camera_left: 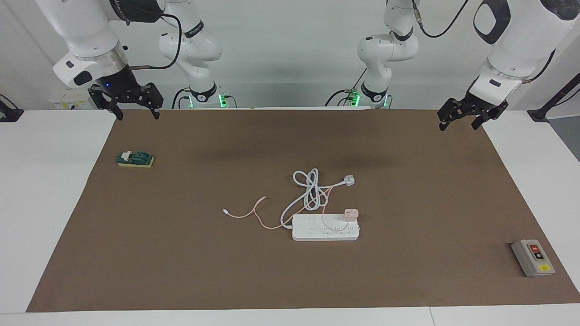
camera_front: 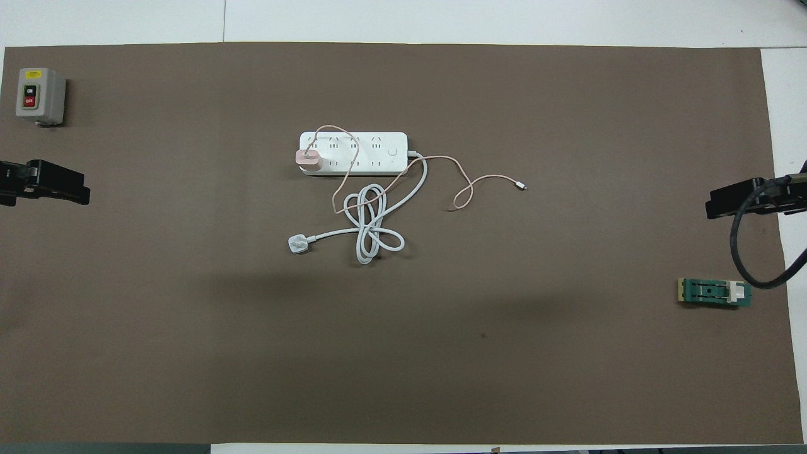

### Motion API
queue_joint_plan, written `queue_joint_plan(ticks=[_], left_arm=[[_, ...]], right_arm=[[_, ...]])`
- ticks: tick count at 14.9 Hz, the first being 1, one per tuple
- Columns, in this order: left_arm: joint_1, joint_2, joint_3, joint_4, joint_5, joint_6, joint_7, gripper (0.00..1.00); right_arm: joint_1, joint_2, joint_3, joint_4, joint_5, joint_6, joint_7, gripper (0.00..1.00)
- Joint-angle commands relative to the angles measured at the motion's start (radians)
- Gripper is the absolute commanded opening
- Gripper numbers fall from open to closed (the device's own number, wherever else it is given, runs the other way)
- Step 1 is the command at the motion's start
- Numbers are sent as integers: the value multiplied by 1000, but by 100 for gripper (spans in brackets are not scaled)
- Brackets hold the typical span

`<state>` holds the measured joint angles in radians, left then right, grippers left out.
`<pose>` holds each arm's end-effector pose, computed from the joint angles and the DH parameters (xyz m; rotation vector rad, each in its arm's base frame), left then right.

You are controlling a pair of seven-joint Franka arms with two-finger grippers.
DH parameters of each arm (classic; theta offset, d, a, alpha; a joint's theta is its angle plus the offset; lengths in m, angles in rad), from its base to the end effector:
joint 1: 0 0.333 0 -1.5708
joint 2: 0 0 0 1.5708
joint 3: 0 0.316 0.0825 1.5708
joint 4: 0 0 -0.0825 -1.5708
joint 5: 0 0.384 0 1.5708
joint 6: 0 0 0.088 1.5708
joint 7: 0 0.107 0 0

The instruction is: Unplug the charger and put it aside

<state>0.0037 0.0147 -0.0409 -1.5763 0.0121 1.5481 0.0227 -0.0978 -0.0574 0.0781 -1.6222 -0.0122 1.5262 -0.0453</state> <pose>0.5557 -0.0192 0.6118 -3.1277 0.0937 0.0670 0.5315 -0.0106 0.6276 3.1254 0.0392 -0.0614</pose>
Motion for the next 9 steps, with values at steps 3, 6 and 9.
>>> queue_joint_plan(ticks=[3, 6, 9], left_arm=[[-22, -10, 26, -14, -14, 13, -6, 100], [-24, -4, 16, -8, -12, 12, 6, 100], [-8, -4, 24, -7, -14, -9, -7, 100]], right_arm=[[-8, -19, 6, -16, 17, -6, 8, 100], [-8, -19, 6, -16, 15, -6, 8, 100], [-11, -19, 6, -16, 17, -3, 8, 100]])
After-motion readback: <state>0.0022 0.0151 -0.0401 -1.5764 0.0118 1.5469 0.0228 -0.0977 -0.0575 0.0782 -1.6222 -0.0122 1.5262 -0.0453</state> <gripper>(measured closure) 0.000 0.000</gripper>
